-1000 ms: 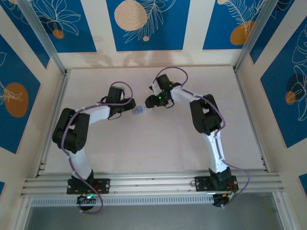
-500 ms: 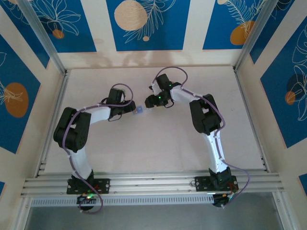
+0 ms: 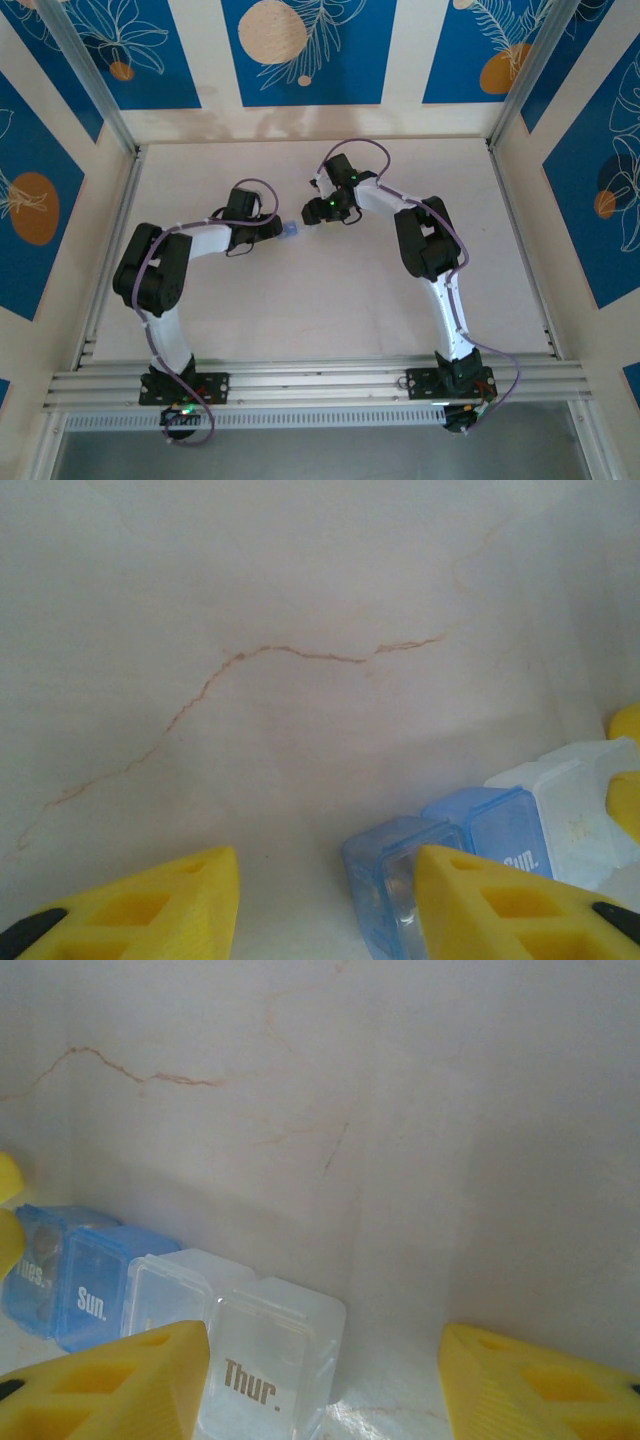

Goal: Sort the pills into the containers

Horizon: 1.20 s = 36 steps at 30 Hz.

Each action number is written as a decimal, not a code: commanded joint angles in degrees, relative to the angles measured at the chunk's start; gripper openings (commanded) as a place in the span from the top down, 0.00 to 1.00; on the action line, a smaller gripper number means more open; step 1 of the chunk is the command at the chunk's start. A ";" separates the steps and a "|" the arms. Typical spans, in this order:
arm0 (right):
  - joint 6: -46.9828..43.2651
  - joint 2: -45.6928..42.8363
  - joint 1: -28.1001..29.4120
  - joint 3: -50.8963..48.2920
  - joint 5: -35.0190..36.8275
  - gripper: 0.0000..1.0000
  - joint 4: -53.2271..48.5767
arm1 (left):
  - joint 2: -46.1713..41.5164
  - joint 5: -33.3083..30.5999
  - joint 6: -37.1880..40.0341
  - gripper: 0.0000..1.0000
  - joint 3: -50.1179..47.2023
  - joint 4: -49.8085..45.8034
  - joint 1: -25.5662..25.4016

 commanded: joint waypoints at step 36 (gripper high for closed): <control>-0.11 2.71 0.49 1.77 -0.25 0.37 -1.90 | -3.45 2.82 4.33 0.49 0.21 -6.83 -3.30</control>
